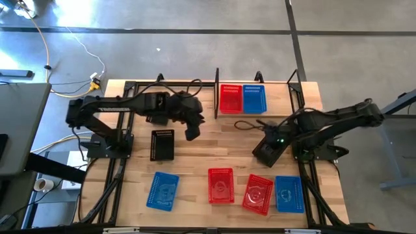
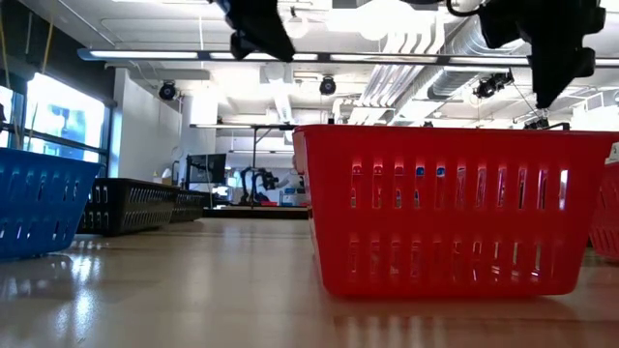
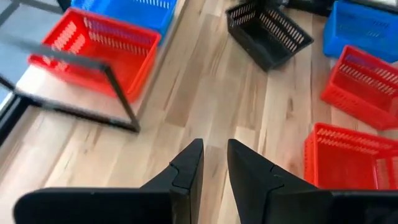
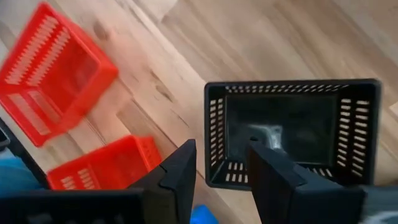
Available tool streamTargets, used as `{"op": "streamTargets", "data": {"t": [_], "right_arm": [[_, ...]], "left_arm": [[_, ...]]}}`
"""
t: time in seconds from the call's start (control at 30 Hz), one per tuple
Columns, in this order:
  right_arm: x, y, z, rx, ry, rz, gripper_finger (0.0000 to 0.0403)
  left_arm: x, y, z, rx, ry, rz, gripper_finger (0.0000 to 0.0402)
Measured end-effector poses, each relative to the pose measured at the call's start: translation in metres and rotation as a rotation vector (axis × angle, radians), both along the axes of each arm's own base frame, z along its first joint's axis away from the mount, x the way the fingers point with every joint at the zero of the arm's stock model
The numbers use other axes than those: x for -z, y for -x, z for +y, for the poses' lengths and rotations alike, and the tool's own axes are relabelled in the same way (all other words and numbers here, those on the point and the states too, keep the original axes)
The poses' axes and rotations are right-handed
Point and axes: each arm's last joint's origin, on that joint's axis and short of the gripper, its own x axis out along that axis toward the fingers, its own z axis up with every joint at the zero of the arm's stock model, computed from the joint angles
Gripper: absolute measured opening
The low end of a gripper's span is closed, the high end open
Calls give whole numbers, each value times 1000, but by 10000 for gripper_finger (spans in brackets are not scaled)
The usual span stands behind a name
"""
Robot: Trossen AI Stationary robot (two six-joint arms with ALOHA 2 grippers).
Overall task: Stack baskets on shelf by color
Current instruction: Put the bottom right black bin on the shelf
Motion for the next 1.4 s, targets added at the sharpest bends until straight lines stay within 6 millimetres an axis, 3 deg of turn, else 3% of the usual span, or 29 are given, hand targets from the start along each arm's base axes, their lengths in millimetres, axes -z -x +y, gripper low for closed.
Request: {"op": "streamTargets", "data": {"t": [0.17, 0.53, 1.13, 1.27, 1.4], "right_arm": [[15, -13, 12, -25, 12, 87, 124], [55, -39, 30, -78, 33, 284, 124], [102, -67, 39, -72, 47, 407, 123], [107, -68, 40, -78, 19, 437, 98], [107, -68, 41, -86, -4, 444, 30]], "left_arm": [[0, 12, -2, -20, -18, -6, 64], [-20, 27, -1, -4, -82, -83, 64], [-21, 29, -1, 17, -98, -77, 64], [-21, 29, -1, 18, -98, -76, 64], [-21, 29, -1, 18, -98, -76, 65]]}}
